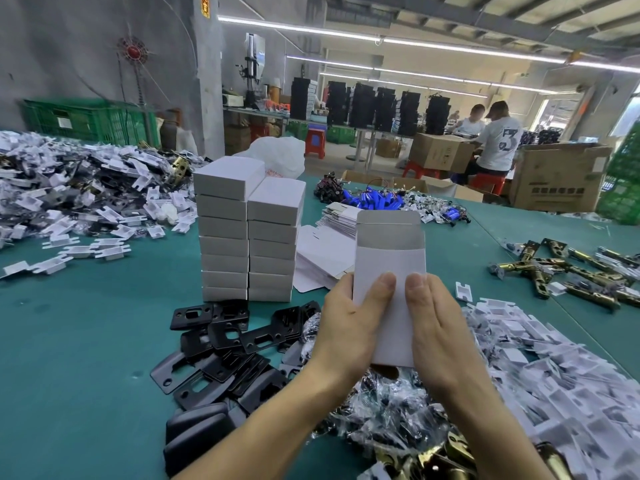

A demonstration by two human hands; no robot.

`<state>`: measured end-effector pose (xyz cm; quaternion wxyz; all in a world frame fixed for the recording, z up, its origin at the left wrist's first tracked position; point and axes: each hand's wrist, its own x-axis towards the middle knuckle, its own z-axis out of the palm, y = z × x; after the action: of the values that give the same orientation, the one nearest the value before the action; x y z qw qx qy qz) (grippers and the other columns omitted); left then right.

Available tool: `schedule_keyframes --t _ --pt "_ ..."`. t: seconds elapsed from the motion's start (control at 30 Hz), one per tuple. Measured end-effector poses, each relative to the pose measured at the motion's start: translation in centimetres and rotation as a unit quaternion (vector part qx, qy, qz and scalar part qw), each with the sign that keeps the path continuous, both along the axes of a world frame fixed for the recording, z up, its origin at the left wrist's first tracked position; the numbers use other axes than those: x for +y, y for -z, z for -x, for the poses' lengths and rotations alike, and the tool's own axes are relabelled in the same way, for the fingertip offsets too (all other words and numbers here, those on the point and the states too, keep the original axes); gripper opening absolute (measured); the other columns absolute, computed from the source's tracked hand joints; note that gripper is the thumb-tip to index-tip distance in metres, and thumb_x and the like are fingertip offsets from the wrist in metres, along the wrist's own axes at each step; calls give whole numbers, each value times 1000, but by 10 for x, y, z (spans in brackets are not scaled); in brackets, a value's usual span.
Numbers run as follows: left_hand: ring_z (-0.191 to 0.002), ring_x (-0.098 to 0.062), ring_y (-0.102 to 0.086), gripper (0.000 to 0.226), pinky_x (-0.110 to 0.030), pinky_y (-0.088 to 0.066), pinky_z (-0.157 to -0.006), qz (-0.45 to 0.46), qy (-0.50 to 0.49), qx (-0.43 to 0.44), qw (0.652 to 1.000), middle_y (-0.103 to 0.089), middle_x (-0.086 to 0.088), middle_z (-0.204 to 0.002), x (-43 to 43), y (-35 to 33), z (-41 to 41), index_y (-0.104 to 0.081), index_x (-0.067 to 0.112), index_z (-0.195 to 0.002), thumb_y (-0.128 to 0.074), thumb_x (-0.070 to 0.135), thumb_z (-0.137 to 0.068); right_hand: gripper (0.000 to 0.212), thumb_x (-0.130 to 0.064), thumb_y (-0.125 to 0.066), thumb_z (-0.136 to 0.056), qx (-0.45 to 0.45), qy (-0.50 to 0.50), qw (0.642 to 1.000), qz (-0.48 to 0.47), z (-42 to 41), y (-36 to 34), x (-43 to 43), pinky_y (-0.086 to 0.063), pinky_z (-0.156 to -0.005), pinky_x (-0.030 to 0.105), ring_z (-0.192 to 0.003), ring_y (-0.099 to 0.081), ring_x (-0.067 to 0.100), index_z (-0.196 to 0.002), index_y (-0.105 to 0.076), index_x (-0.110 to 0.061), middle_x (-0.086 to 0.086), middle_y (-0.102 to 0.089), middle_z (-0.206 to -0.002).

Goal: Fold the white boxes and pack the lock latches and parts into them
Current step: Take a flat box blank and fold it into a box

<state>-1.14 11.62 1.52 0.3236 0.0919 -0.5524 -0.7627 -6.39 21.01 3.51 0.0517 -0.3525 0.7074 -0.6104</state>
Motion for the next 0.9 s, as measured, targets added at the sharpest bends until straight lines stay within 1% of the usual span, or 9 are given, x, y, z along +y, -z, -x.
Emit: schedule_keyframes --t 0.2,0.3,0.4,0.5,0.57,0.67,0.73,0.83,0.9 --pt "-85 -14 -74 44 -26 -58 -69 16 -27 -27 999 -77 -1 -99 -9 3 0 -69 16 -107 -80 45 -76 42 -55 -43 -88 -68 -45 996 -31 9 -1 5 -59 -80 44 -93 -69 21 -103 -64 -22 2 -71 -103" --pt "-81 -16 -74 41 -28 -60 -67 9 -43 -46 998 -78 -1 -92 -17 3 0 -71 17 -99 -87 42 -70 27 -39 -46 -100 -44 -34 988 -145 16 0 12 -58 -79 51 -89 -68 25 -112 -62 -23 5 -68 -103" --pt "-74 -13 -74 29 -28 -60 -61 -24 -78 -48 995 -78 4 -83 -28 2 -2 -69 17 -96 -78 39 -79 42 -41 -51 -98 6 -14 964 -267 21 1 19 -56 -83 37 -88 -64 10 -138 -49 -27 -9 -63 -102" --pt "-76 -13 -74 24 -37 -63 -69 -52 -119 -60 990 -77 6 -83 -36 5 -1 -69 18 -98 -76 37 -85 29 -44 -59 -93 88 -7 940 -328 21 -2 23 -50 -73 21 -83 -62 0 -119 -62 -30 -13 -65 -94" --pt "-83 -17 -74 22 -44 -63 -77 -59 -126 -65 988 -78 5 -86 -38 8 -1 -70 18 -99 -77 34 -85 16 -40 -63 -93 116 -8 918 -380 22 -2 26 -51 -69 20 -78 -63 0 -107 -64 -32 -12 -66 -90" --pt "-85 -17 -74 18 -39 -63 -76 -50 -121 -61 989 -78 5 -87 -38 10 -1 -70 20 -95 -78 32 -84 8 -29 -66 -93 109 14 879 -463 32 -2 37 -56 -73 27 -75 -65 4 -100 -63 -29 -7 -67 -95" --pt "-84 -16 -74 17 -38 -63 -75 -48 -115 -61 990 -78 6 -87 -38 11 -1 -69 23 -94 -78 33 -83 8 -25 -67 -92 95 28 862 -497 41 -6 49 -52 -67 22 -77 -65 5 -98 -64 -28 -8 -67 -94" --pt "-86 -18 -73 17 -44 -63 -78 -50 -109 -68 990 -77 4 -87 -37 12 0 -69 23 -93 -78 34 -83 7 -27 -70 -90 94 21 843 -530 47 -12 61 -44 -67 18 -85 -61 3 -96 -67 -30 -11 -66 -95" --pt "-90 -21 -73 17 -44 -63 -77 -52 -110 -72 990 -77 1 -92 -36 11 0 -69 23 -93 -78 34 -83 8 -32 -74 -86 70 -1 838 -541 44 -12 63 -45 -69 18 -83 -60 0 -90 -67 -31 -14 -64 -91"
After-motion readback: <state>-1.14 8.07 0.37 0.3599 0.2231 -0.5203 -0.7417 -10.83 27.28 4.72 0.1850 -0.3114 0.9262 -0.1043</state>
